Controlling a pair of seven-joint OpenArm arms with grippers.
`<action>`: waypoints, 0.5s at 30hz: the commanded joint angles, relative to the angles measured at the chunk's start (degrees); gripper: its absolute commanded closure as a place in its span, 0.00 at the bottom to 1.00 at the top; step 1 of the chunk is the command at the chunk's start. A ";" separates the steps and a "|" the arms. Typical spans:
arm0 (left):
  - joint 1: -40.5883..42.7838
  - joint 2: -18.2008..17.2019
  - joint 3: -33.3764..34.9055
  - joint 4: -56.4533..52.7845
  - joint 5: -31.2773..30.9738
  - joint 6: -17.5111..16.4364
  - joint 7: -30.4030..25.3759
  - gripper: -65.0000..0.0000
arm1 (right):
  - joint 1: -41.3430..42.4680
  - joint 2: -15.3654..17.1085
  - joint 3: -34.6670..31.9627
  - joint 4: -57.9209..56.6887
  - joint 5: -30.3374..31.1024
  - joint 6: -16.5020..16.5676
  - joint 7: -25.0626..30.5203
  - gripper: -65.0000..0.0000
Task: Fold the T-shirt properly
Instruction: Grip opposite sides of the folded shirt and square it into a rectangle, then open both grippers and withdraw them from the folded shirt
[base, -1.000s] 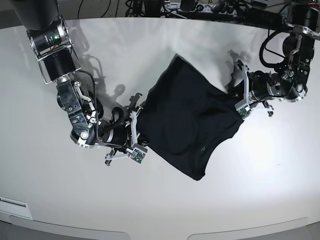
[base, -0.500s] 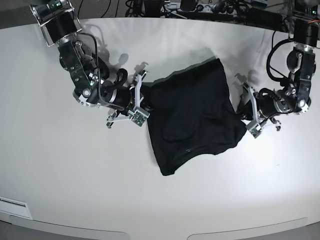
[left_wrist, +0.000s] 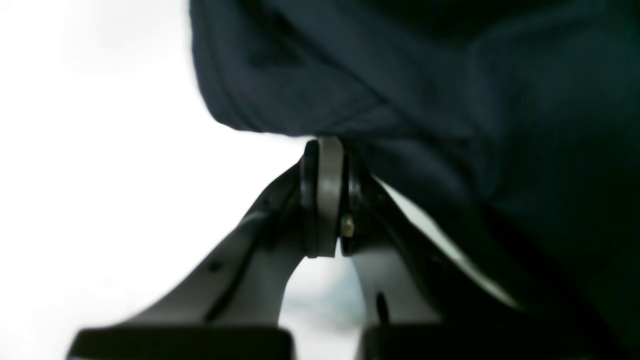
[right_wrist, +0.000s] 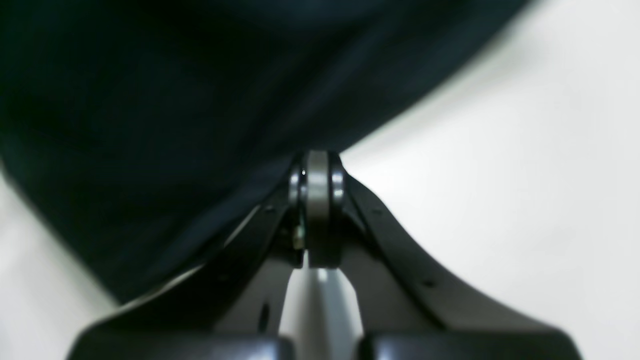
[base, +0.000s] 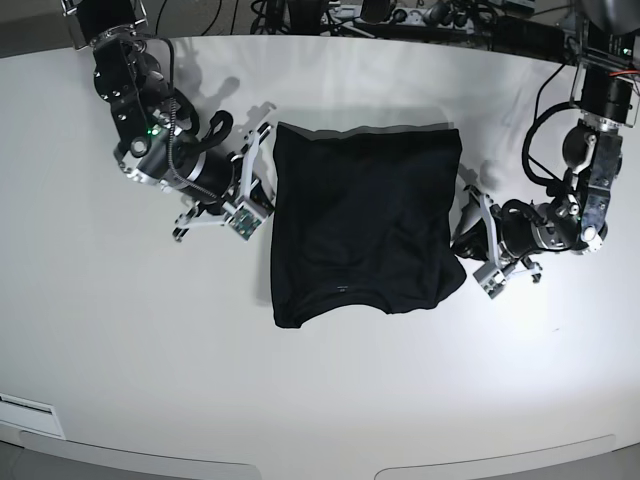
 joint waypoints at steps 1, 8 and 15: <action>-1.90 -0.98 -1.70 1.57 -2.73 -0.20 -0.11 1.00 | 1.07 0.28 2.58 2.73 2.54 -0.04 1.49 1.00; -2.01 -0.98 -12.96 8.87 -25.70 -0.49 14.51 1.00 | 1.05 0.15 15.28 8.20 28.44 11.06 -5.53 1.00; 0.26 -0.83 -20.31 13.86 -49.25 -0.49 33.79 1.00 | 0.92 0.15 26.29 8.20 54.29 13.67 -17.99 1.00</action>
